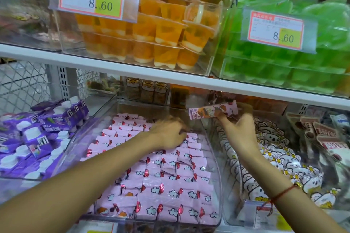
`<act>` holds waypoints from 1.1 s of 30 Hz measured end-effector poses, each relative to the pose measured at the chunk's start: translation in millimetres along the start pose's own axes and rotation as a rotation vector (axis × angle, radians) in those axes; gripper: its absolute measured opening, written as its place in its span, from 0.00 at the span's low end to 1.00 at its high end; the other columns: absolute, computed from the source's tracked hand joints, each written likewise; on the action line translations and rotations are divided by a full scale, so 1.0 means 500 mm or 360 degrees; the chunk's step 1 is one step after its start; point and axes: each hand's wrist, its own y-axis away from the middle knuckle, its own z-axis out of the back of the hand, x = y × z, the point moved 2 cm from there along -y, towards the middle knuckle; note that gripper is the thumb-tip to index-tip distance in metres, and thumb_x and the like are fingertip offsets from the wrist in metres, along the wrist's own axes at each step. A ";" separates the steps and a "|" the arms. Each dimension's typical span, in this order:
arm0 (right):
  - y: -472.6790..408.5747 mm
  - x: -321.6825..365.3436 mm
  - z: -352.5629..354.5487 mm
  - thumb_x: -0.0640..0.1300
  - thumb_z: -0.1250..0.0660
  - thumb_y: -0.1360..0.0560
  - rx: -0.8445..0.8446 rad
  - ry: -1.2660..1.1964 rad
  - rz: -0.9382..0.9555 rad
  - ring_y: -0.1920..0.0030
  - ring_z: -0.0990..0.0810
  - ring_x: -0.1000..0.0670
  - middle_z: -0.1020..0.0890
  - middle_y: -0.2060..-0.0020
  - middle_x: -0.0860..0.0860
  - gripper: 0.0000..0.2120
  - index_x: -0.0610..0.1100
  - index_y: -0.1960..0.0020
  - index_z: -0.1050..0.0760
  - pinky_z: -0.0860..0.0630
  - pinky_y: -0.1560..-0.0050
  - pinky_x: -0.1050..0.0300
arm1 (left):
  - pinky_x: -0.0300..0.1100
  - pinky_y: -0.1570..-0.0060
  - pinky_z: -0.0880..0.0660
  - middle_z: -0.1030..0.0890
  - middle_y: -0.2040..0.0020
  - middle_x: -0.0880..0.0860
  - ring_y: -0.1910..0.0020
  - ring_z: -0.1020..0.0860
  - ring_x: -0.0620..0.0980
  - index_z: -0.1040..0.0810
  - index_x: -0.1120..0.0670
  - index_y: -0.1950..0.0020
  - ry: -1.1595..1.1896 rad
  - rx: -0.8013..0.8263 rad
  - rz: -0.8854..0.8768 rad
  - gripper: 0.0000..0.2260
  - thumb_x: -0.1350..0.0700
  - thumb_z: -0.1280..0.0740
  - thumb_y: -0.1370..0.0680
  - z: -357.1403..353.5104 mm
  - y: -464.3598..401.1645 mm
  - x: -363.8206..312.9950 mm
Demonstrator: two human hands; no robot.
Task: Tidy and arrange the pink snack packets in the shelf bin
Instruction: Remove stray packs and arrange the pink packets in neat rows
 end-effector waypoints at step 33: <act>0.053 -0.021 0.000 0.43 0.43 0.20 0.0776 0.0889 0.0590 0.55 0.26 0.56 0.23 0.52 0.53 0.13 0.49 0.44 0.20 0.36 0.60 0.68 | 0.39 0.47 0.34 0.30 0.31 0.50 0.40 0.29 0.49 0.33 0.46 0.28 -0.0155 0.0214 -0.0228 0.18 0.51 0.48 0.17 -0.016 -0.015 0.025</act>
